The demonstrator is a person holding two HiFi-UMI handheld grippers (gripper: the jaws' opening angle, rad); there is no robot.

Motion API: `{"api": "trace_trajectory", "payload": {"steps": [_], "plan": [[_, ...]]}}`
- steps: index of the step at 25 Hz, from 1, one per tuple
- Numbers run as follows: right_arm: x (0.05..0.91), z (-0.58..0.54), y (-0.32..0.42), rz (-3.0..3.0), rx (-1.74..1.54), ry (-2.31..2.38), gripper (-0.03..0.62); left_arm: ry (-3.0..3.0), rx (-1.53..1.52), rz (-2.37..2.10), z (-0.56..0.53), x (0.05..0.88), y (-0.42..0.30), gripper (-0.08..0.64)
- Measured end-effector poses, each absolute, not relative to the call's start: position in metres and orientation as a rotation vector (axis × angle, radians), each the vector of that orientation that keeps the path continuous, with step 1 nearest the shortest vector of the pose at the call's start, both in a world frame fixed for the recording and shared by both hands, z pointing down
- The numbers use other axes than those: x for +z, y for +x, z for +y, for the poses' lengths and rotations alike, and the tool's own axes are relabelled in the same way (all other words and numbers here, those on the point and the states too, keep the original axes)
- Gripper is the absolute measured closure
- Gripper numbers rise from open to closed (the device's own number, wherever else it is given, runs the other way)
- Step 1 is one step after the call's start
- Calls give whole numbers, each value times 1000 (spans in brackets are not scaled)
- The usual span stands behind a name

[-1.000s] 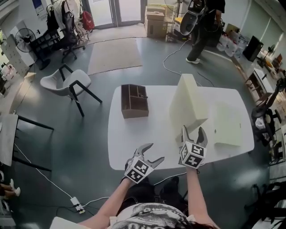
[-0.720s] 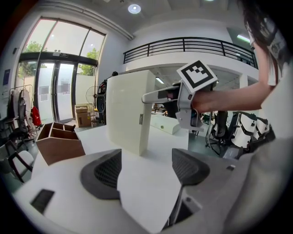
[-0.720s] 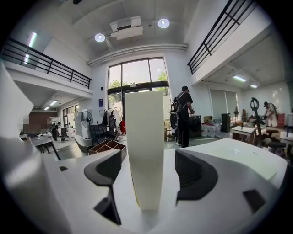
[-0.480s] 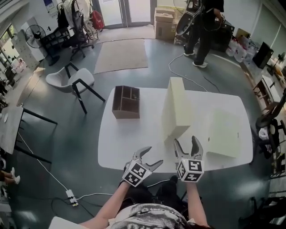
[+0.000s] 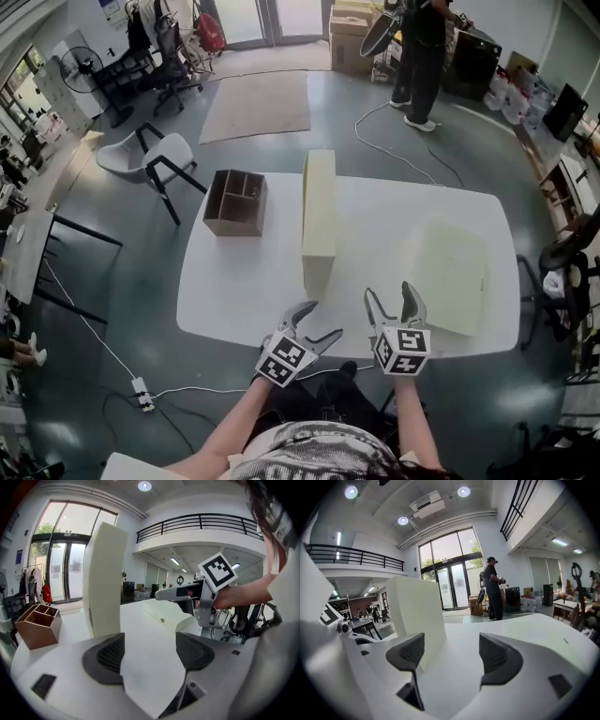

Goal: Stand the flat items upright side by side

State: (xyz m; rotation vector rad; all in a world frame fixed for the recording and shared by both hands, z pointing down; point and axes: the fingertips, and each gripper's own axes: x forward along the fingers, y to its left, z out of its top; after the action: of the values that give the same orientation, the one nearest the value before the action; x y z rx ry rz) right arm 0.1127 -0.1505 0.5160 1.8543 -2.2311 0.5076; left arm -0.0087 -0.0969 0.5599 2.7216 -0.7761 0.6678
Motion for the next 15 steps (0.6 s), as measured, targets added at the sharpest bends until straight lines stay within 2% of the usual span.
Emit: {"api": "trace_trajectory", "payload": {"steps": [15], "plan": [[552, -164, 330, -2098, 674, 1921, 236, 2629, 664, -497, -91, 591, 150, 212]]}}
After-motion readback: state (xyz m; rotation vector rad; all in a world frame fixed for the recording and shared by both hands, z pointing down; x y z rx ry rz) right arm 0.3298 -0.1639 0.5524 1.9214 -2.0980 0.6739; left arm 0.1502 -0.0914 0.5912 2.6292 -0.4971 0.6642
